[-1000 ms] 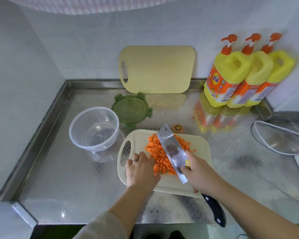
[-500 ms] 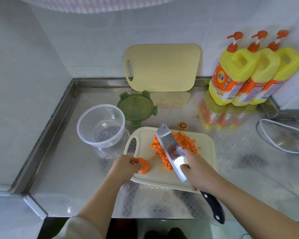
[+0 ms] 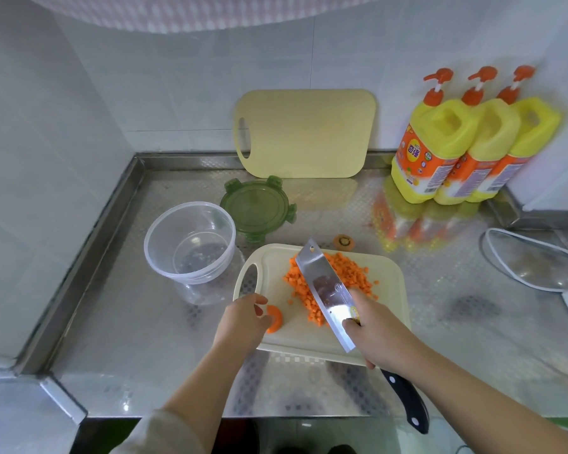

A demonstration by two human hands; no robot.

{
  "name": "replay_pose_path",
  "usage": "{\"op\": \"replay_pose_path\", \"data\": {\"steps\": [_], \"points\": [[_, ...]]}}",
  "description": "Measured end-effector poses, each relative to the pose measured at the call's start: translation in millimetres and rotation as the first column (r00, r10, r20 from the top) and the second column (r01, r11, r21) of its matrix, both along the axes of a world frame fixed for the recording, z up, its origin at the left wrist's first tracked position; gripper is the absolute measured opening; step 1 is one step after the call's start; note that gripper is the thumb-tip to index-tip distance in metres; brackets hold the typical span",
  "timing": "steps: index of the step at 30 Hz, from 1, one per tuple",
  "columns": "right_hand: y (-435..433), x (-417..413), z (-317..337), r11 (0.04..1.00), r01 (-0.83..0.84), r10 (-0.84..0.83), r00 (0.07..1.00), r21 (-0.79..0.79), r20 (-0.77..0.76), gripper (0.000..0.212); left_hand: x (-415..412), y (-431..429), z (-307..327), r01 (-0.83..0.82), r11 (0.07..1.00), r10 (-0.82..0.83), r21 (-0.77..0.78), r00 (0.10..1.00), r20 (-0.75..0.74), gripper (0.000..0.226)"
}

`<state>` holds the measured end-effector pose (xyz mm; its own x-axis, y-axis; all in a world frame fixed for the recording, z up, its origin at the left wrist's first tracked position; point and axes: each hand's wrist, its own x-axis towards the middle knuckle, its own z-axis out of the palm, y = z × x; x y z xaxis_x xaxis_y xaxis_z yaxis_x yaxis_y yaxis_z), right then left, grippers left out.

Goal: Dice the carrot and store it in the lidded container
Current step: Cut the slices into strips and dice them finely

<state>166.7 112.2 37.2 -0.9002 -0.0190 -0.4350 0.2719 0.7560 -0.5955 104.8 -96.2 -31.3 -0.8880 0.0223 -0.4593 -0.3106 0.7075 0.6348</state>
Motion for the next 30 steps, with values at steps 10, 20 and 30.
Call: {"op": "replay_pose_path", "data": {"steps": [10, 20, 30], "points": [[-1.2, 1.6, 3.0, 1.0, -0.001, 0.0, 1.0, 0.015, 0.011, 0.027, -3.4, 3.5, 17.7, 0.039, 0.999, -0.038, 0.015, 0.998, -0.055, 0.011], [-4.8, 0.0, 1.2, 0.999, 0.015, -0.016, 1.0, 0.034, 0.009, 0.015, 23.5, -5.2, -2.9, 0.245, 0.966, -0.259, -0.087, 0.896, -0.361, 0.014], [-7.9, 1.7, 1.1, 1.0, 0.001, -0.001, 1.0, -0.006, 0.02, 0.023, 23.7, -1.6, -9.6, 0.264, 0.962, -0.271, -0.066, 0.91, -0.313, 0.017]]}}
